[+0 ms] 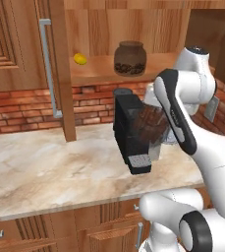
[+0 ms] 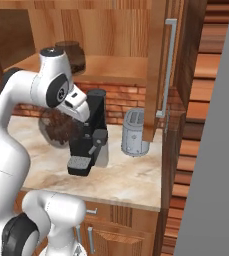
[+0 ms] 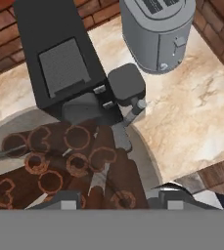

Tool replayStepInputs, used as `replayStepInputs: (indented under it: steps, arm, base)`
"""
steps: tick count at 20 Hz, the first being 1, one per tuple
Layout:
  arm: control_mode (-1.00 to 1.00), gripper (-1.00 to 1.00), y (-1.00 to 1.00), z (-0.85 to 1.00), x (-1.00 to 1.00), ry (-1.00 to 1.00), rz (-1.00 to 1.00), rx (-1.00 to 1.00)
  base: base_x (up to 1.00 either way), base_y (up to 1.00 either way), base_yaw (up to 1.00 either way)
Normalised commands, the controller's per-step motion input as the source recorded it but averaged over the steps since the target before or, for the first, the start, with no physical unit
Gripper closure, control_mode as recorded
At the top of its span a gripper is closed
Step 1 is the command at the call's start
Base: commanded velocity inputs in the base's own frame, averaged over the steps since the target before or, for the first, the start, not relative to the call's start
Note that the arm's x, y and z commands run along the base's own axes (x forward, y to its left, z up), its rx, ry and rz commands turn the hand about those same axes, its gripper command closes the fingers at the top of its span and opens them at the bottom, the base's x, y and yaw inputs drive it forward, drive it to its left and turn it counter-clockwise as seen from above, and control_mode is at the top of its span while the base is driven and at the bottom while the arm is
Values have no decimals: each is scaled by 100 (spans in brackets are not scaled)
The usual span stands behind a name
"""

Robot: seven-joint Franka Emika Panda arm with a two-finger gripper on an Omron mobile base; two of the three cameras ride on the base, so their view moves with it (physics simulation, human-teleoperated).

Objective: Pick the jar and jar from the dining table and place them in the open cabinet. Close the cabinet after placing the objects.

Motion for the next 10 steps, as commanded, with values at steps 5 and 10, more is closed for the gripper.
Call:
replayStepInputs:
  steps: [5,10]
  arm:
    - [-100,100,-4,28,7,-17,-18,0]
    - [-100,100,0,22,14,-18,-21,0]
  base:
    - [0,0,0]
    - [0,0,0]
